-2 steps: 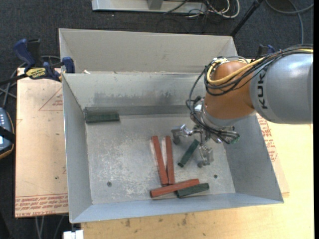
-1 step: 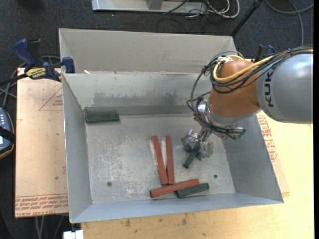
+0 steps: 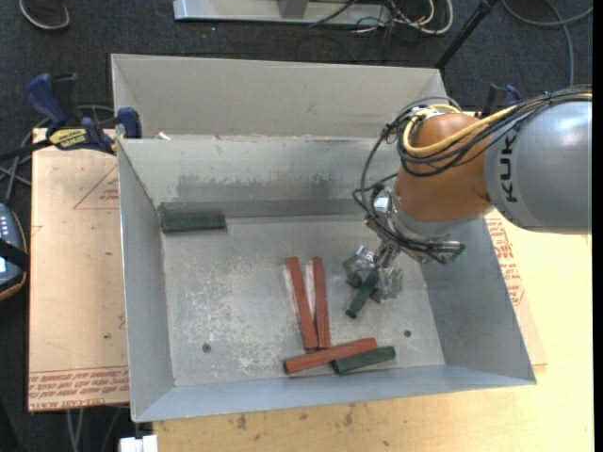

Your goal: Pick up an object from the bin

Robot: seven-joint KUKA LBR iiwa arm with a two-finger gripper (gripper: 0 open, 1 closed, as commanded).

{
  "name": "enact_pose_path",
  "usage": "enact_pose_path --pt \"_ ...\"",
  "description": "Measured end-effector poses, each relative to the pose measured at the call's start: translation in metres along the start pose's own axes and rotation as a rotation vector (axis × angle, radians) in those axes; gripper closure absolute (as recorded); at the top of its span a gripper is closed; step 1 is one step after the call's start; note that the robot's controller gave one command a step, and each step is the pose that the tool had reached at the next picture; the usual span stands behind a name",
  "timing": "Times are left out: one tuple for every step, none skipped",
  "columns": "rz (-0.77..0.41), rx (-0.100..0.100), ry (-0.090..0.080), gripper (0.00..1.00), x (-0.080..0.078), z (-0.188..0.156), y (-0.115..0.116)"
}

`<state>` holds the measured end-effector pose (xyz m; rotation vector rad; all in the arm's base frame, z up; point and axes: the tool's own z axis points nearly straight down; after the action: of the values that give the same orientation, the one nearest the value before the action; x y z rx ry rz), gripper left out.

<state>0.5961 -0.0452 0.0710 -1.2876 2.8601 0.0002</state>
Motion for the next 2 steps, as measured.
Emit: enact_pose_path --pt "0.000 -0.003 0.002 1.00 0.001 -0.004 0.001" --pt "0.001 -0.009 0.007 1.00 0.001 -0.023 0.003"
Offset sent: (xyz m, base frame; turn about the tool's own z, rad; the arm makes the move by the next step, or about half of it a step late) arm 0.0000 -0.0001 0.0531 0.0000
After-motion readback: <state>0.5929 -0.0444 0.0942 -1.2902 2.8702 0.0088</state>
